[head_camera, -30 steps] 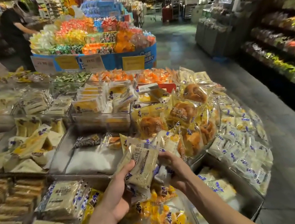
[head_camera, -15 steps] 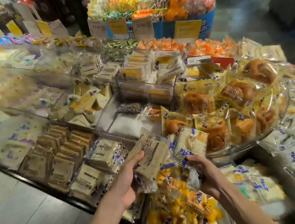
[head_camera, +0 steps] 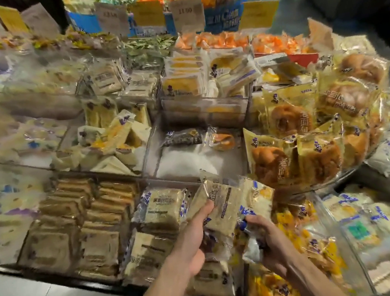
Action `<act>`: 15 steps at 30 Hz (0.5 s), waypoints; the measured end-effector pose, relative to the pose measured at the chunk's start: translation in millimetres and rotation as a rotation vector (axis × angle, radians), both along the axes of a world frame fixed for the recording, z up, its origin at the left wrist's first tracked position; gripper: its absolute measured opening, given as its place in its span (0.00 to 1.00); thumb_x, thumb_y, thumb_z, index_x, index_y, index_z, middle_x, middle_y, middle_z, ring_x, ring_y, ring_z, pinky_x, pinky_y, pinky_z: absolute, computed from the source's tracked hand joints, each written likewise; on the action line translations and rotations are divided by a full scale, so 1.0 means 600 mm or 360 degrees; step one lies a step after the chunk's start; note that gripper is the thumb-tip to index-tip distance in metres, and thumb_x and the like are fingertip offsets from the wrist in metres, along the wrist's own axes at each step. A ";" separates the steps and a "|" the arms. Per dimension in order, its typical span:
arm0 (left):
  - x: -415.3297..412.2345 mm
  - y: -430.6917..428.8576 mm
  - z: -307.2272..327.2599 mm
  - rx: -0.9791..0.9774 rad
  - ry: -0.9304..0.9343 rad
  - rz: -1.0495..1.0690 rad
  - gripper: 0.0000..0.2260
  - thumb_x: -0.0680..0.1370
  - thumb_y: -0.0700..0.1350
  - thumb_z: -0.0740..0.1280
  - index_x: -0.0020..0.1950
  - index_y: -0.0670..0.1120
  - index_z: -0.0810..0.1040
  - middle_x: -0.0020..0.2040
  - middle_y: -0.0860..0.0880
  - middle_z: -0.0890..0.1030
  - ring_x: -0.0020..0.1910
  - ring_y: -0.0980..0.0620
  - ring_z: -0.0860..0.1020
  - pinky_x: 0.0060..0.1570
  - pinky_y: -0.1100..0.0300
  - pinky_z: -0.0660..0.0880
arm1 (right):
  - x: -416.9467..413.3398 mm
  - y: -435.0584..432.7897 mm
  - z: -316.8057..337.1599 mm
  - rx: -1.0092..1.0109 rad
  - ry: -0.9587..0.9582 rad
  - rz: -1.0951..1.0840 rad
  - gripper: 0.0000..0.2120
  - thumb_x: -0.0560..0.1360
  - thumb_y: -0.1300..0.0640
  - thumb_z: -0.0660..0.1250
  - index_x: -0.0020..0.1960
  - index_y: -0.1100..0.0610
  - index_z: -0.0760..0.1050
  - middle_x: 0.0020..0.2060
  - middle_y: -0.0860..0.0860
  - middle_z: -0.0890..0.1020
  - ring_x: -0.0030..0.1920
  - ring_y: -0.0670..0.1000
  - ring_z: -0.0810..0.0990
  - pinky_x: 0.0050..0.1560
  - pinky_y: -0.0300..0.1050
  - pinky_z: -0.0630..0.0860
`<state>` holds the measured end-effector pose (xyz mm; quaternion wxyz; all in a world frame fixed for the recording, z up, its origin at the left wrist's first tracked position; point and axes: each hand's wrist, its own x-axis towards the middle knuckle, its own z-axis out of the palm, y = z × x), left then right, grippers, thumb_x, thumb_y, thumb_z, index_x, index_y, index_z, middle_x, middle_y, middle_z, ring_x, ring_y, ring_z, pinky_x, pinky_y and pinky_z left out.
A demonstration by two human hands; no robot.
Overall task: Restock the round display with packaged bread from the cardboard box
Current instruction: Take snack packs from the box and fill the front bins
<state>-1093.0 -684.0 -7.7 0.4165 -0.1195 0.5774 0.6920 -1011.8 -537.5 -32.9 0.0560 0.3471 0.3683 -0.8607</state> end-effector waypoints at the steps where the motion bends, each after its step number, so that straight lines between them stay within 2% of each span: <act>1: -0.006 -0.007 -0.001 -0.0013 0.0007 -0.0055 0.38 0.61 0.72 0.76 0.68 0.62 0.71 0.76 0.45 0.67 0.75 0.43 0.64 0.75 0.37 0.56 | -0.004 -0.016 -0.002 -0.0021 0.0020 -0.0045 0.14 0.65 0.57 0.71 0.48 0.62 0.82 0.42 0.57 0.86 0.38 0.55 0.85 0.35 0.48 0.82; 3: -0.011 -0.019 0.006 -0.0016 -0.0030 -0.0138 0.33 0.65 0.71 0.72 0.66 0.59 0.75 0.73 0.47 0.71 0.73 0.46 0.67 0.74 0.43 0.58 | -0.011 -0.045 -0.005 -0.0035 0.0066 -0.0112 0.21 0.65 0.58 0.73 0.57 0.63 0.81 0.51 0.61 0.85 0.48 0.59 0.86 0.47 0.56 0.83; 4: -0.015 -0.024 0.005 -0.0030 -0.0050 -0.0168 0.26 0.69 0.70 0.70 0.62 0.58 0.77 0.70 0.48 0.74 0.70 0.48 0.69 0.71 0.48 0.62 | -0.014 -0.057 -0.006 -0.0053 0.0065 -0.0154 0.25 0.65 0.57 0.75 0.61 0.62 0.79 0.56 0.63 0.84 0.53 0.61 0.84 0.55 0.60 0.81; 5: -0.020 -0.026 0.005 -0.0045 -0.0059 -0.0212 0.22 0.71 0.68 0.69 0.58 0.57 0.79 0.67 0.50 0.77 0.67 0.49 0.71 0.65 0.51 0.64 | -0.014 -0.068 -0.005 -0.0083 0.0054 -0.0190 0.25 0.66 0.56 0.74 0.62 0.62 0.79 0.58 0.63 0.83 0.56 0.63 0.83 0.57 0.61 0.79; 6: -0.025 -0.027 -0.002 -0.0087 -0.0055 -0.0249 0.22 0.71 0.68 0.68 0.58 0.56 0.80 0.64 0.51 0.79 0.65 0.50 0.72 0.63 0.53 0.65 | -0.014 -0.076 -0.006 -0.0134 0.0066 -0.0213 0.23 0.68 0.56 0.72 0.62 0.62 0.79 0.57 0.64 0.83 0.55 0.63 0.84 0.55 0.60 0.80; 8: -0.031 -0.027 -0.004 -0.0130 0.0023 -0.0351 0.25 0.71 0.69 0.68 0.58 0.53 0.83 0.58 0.51 0.84 0.62 0.49 0.77 0.67 0.50 0.67 | -0.012 -0.085 -0.006 -0.0232 0.0087 -0.0288 0.17 0.69 0.57 0.69 0.55 0.63 0.83 0.54 0.64 0.84 0.48 0.62 0.86 0.46 0.55 0.83; 10: -0.040 -0.025 -0.003 -0.0162 0.0144 -0.0384 0.22 0.75 0.66 0.67 0.58 0.52 0.83 0.52 0.51 0.86 0.57 0.49 0.82 0.63 0.46 0.73 | -0.014 -0.094 0.001 -0.0330 0.0124 -0.0342 0.16 0.62 0.58 0.77 0.48 0.64 0.86 0.52 0.65 0.84 0.45 0.61 0.86 0.41 0.55 0.84; 12: -0.046 -0.023 0.000 -0.0145 0.0255 -0.0342 0.15 0.78 0.59 0.67 0.60 0.53 0.82 0.51 0.52 0.86 0.53 0.52 0.84 0.59 0.50 0.77 | -0.015 -0.095 -0.006 -0.0393 0.0184 -0.0398 0.31 0.48 0.61 0.86 0.51 0.64 0.85 0.54 0.65 0.83 0.47 0.63 0.86 0.43 0.59 0.84; 13: -0.050 -0.023 0.002 -0.0117 0.0264 -0.0339 0.14 0.79 0.56 0.68 0.60 0.53 0.82 0.51 0.53 0.86 0.52 0.54 0.84 0.58 0.52 0.76 | -0.016 -0.094 -0.009 -0.0410 0.0193 -0.0449 0.38 0.45 0.61 0.86 0.55 0.64 0.84 0.56 0.65 0.83 0.49 0.63 0.85 0.44 0.61 0.83; 15: -0.059 -0.023 0.017 -0.0070 0.0214 -0.0394 0.12 0.79 0.53 0.68 0.59 0.51 0.82 0.48 0.56 0.86 0.49 0.60 0.83 0.57 0.59 0.73 | -0.017 -0.092 -0.011 -0.0446 0.0238 -0.0531 0.47 0.43 0.62 0.87 0.62 0.64 0.79 0.58 0.66 0.82 0.50 0.64 0.85 0.45 0.62 0.83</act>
